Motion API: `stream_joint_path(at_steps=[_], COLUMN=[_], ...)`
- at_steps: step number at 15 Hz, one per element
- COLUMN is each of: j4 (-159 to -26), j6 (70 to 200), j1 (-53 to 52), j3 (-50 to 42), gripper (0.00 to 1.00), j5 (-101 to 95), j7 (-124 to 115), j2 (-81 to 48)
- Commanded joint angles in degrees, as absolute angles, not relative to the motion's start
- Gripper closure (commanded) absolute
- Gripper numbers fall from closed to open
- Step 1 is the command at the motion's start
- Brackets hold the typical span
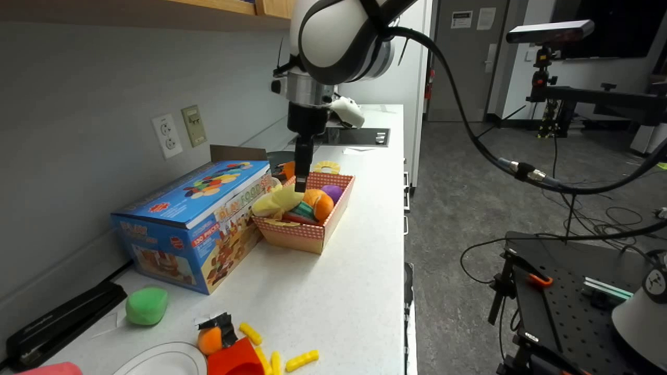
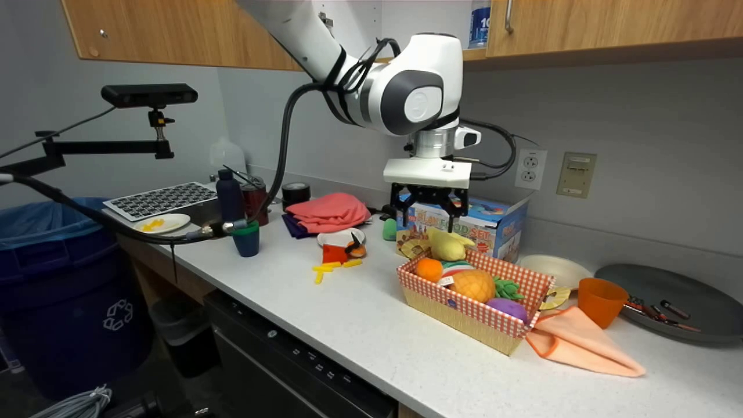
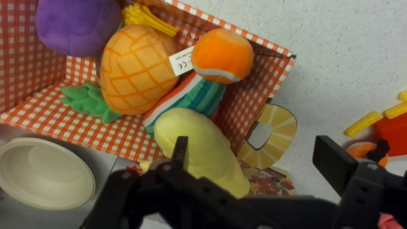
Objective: Pick up the banana plush toy from the basket and put it inside the open upper cabinet
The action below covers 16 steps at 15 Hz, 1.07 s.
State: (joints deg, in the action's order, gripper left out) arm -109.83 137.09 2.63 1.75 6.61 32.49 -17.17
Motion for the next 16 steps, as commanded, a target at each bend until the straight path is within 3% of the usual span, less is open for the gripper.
stream_joint_path(at_steps=[1,5,16], j4=[-110.6,-111.0,-109.9], j6=[145.9,152.1,150.0], j1=[5.3,7.0,7.6], j3=[5.5,8.1,8.4], gripper=[0.00,0.00,0.00], j5=[12.2,15.3,15.7], j7=[38.3,42.8,40.4], j2=[-18.0,-19.5,-20.2])
